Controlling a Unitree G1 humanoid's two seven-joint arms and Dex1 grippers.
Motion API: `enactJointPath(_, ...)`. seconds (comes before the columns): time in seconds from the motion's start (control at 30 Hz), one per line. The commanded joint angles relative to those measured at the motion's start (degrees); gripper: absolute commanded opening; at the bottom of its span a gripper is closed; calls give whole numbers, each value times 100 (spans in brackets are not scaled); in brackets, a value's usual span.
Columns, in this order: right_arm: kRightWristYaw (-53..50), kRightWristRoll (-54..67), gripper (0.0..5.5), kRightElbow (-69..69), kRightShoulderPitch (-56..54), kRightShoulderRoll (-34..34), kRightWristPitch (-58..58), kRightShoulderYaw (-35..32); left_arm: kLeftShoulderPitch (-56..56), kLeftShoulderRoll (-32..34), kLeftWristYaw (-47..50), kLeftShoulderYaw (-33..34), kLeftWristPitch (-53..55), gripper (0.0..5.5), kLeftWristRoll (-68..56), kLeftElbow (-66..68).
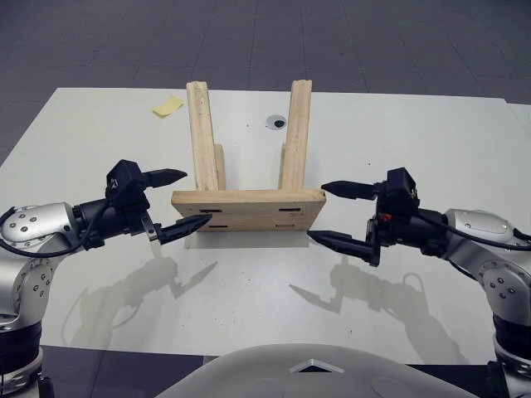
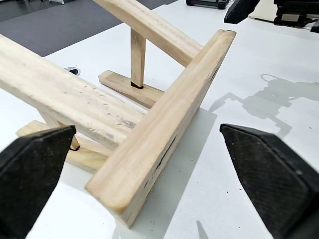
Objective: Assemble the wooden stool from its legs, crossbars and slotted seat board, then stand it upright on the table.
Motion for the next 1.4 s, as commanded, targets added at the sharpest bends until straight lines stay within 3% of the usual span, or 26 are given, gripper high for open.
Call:
enactJointPath(0.03, 87, -217, 540, 356, -288, -165, -228, -17, 101, 140, -215, 189, -29, 539, -175, 132)
enactJointPath(0.47, 324, -797, 540, 1436, -558, 104, -723, 625, -274, 43, -481, -179, -71, 539, -149, 1146)
enactJointPath(0.83, 609, -960, 540, 1821, -720, 106, -817, 779, -331, -22, -558, -163, 12, 539, -359, 1525)
enactJointPath(1.4, 914, -1142, 302, 2125, -972, 192, -865, 1004, -390, -124, -721, -391, 40, 278, -421, 2032)
